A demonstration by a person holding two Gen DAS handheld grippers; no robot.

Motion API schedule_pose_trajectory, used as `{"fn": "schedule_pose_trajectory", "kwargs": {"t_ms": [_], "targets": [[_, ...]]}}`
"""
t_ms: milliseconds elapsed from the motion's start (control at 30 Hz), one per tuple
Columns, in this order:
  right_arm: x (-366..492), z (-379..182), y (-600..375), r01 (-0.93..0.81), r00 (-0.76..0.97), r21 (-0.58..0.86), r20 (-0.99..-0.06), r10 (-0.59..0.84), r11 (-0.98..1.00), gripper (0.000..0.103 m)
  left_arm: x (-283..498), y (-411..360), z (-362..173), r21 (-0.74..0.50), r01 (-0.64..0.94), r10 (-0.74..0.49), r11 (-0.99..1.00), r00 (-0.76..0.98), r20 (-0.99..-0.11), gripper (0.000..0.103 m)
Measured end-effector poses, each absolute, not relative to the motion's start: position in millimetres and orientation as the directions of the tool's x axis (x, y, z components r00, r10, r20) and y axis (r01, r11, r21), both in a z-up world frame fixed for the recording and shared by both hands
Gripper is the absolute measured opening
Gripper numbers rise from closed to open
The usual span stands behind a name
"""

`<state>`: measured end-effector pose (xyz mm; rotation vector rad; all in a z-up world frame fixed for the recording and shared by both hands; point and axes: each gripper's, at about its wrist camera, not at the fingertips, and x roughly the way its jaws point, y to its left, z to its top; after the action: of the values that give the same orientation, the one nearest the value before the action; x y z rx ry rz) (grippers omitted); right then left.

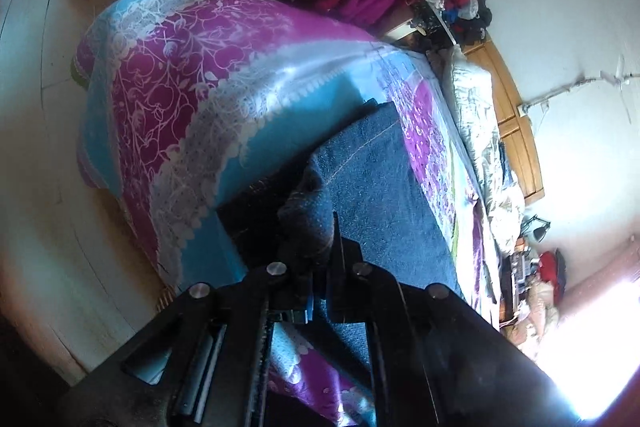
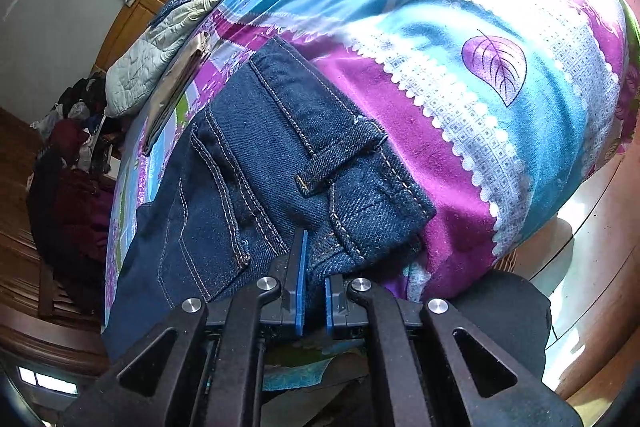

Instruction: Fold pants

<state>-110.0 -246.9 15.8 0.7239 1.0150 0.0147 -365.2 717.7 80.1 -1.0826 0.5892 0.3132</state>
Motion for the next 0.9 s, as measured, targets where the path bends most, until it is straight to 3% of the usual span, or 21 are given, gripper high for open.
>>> {"fn": "schedule_pose_trajectory", "kwargs": {"t_ms": [167,267,367,400,433,467,600,667,733,900], "targets": [[-111,15,-251,0.327,0.543,0.592,-0.756,0.366,0.737,0.011,-363,718,72,-0.699,-0.542,-0.032,0.467,0.779,-0.626,0.009],[-113,23,-245,0.286,0.525,0.577,-0.762,0.379,0.765,0.033,-362,722,74,-0.689,-0.541,-0.054,0.482,0.766,-0.64,0.01],[-120,36,-238,0.236,0.499,0.504,-0.797,0.341,0.831,0.048,-365,731,81,-0.659,-0.54,-0.044,0.523,0.756,-0.654,0.02],[-123,39,-238,0.228,0.489,0.47,-0.813,0.317,0.853,0.05,-370,734,84,-0.63,-0.56,-0.008,0.538,0.744,-0.668,0.031],[-126,40,-240,0.224,0.482,0.452,-0.821,0.304,0.864,0.05,-378,739,88,-0.58,-0.615,0.064,0.534,0.713,-0.698,0.049],[-130,42,-244,0.228,0.479,0.438,-0.828,0.292,0.87,0.05,-386,746,89,-0.555,-0.652,0.114,0.516,0.695,-0.71,0.055],[-147,67,-255,0.275,0.536,0.29,-0.837,0.104,0.917,0.052,-421,761,92,-0.571,-0.691,0.171,0.443,0.691,-0.703,0.054],[-153,92,-241,0.207,0.614,0.272,-0.784,0.092,0.94,0.051,-426,746,102,-0.605,-0.631,0.131,0.486,0.737,-0.663,0.054],[-149,117,-204,0.075,0.661,0.23,-0.74,0.124,0.97,0.044,-420,717,112,-0.646,-0.543,0.044,0.537,0.782,-0.621,0.049],[-124,125,-50,-0.392,0.55,0.211,-0.727,0.412,0.895,0.04,-371,623,126,-0.747,-0.254,-0.264,0.614,0.826,-0.498,0.048]]}}
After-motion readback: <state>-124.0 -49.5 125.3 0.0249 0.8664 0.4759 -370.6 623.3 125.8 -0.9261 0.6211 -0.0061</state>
